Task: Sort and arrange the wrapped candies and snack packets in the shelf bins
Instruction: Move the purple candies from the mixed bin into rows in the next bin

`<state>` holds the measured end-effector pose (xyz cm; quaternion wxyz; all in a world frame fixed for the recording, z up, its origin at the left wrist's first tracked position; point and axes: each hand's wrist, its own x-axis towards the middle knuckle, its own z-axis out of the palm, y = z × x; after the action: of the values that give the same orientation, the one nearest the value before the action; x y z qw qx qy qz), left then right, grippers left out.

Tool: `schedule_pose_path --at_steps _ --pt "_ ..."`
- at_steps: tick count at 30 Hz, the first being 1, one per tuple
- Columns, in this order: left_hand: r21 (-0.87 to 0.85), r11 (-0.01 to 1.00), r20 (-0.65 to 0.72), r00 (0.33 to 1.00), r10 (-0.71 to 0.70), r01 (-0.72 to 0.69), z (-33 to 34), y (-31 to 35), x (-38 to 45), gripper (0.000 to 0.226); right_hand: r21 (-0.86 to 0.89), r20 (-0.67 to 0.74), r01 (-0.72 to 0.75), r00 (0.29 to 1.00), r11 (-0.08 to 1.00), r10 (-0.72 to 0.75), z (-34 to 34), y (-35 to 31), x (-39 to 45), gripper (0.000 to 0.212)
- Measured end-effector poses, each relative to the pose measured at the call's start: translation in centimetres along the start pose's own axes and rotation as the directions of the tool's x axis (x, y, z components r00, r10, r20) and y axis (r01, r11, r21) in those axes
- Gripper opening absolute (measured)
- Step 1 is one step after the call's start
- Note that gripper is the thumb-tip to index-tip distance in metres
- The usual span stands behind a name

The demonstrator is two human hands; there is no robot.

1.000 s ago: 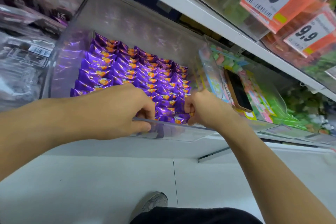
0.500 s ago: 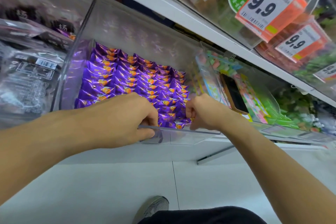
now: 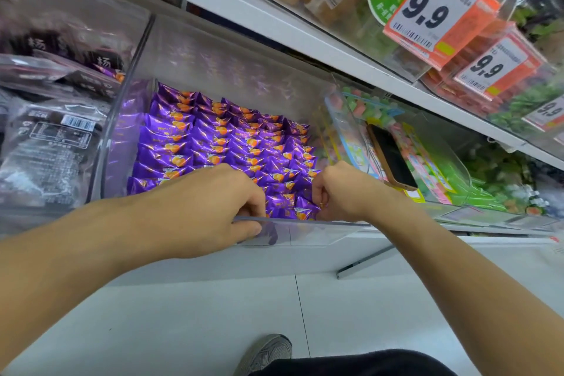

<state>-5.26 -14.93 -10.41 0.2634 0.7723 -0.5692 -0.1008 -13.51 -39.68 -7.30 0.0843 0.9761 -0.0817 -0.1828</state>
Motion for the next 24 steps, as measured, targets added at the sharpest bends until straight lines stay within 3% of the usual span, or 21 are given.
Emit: schedule_pose_path --at_steps 4,8,13,24 --pt "-0.006 1.000 0.000 1.000 -0.006 0.006 0.04 -0.10 0.00 0.014 0.003 0.025 -0.016 1.000 1.000 0.016 0.12 0.00 -0.05 0.020" --pt "-0.011 1.000 0.002 1.000 -0.012 0.012 0.10 -0.06 0.01 0.014 -0.084 -0.009 -0.008 1.000 0.996 0.007 -0.13 -0.06 -0.42 0.009" --pt "-0.023 1.000 0.007 1.000 -0.020 0.020 0.04 0.05 0.01 0.013 -0.171 -0.049 -0.015 0.999 0.985 0.006 -0.08 -0.52 -0.44 0.014" --pt "-0.018 1.000 0.028 1.000 -0.012 0.012 -0.39 0.31 -0.17 0.014 -0.099 -0.024 -0.006 1.000 0.995 0.004 -0.41 -0.49 -0.43 0.013"
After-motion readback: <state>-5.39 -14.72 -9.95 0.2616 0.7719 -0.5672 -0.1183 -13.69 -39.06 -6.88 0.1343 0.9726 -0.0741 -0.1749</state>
